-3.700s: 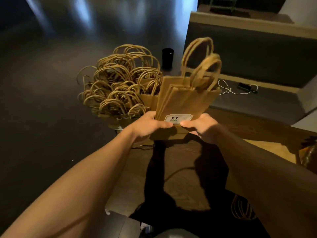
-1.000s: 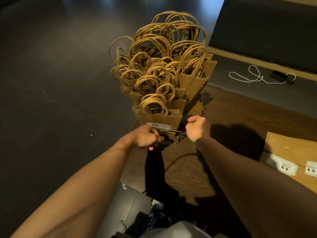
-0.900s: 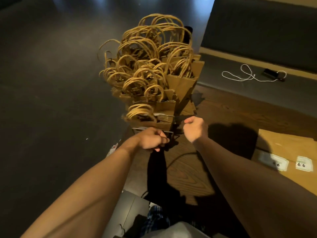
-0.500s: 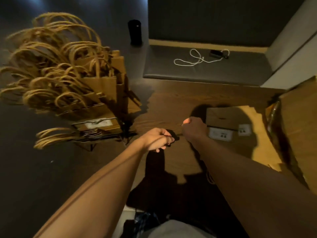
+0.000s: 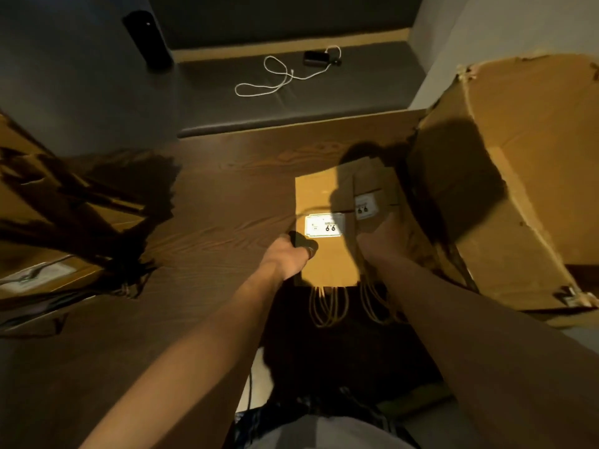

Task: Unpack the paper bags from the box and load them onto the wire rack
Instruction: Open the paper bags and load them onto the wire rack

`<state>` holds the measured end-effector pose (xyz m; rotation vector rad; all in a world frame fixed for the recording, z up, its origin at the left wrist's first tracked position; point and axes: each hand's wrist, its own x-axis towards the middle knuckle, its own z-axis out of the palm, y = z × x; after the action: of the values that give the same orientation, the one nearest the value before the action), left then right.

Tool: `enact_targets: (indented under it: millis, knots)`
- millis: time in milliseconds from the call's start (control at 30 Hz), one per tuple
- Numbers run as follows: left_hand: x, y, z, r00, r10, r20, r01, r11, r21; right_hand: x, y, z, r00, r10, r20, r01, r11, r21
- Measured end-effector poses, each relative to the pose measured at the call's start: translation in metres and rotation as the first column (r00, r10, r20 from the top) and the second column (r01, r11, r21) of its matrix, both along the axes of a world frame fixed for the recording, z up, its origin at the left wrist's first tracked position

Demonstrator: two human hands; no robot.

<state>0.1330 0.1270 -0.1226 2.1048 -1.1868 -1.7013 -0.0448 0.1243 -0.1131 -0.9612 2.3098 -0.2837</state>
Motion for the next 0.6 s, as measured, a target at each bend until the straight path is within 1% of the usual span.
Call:
enact_targets:
  millis: [67,167,200,233,300,367,433,500,600]
  knots:
    - [-0.010,-0.004,-0.007,0.998,0.011,0.067,-0.012,1.000,0.016,-0.013,-0.001,-0.006,1.000,0.002,0.030,-0.003,1.000,0.029]
    - [-0.020,-0.007,-0.004,0.971,-0.017,0.237,0.009,0.999,0.034,-0.025,-0.002,-0.015,0.997,0.015,0.070,-0.019,0.999,0.050]
    - [-0.020,-0.009,-0.007,0.967,-0.010,0.253,0.003,1.000,0.030,-0.027,-0.001,-0.017,0.997,0.021,0.071,-0.026,0.998,0.062]
    - [-0.024,-0.010,-0.008,0.972,0.010,0.235,-0.018,0.999,0.032,-0.030,0.000,-0.016,0.998,0.037,0.057,-0.041,0.996,0.074]
    - [-0.031,-0.013,-0.008,0.987,0.051,0.150,-0.052,0.999,0.005,-0.033,0.000,-0.017,0.998,0.069,0.006,-0.069,0.993,0.100]
    - [-0.037,-0.016,-0.020,0.990,0.100,0.094,-0.100,0.995,-0.011,-0.032,0.000,-0.017,0.997,0.081,-0.010,-0.080,0.994,0.076]
    - [-0.045,-0.016,-0.028,0.988,0.148,0.047,-0.149,0.989,0.013,-0.028,-0.002,-0.022,0.994,0.100,0.049,-0.101,0.994,0.037]
    - [-0.052,-0.014,-0.032,0.987,0.161,-0.009,-0.160,0.985,0.061,-0.023,-0.002,-0.021,0.983,0.123,0.140,-0.128,0.991,0.028]
    - [-0.057,-0.009,-0.025,0.986,0.161,-0.030,-0.158,0.983,0.093,-0.019,-0.004,-0.019,0.967,0.087,0.241,-0.099,0.994,0.037]
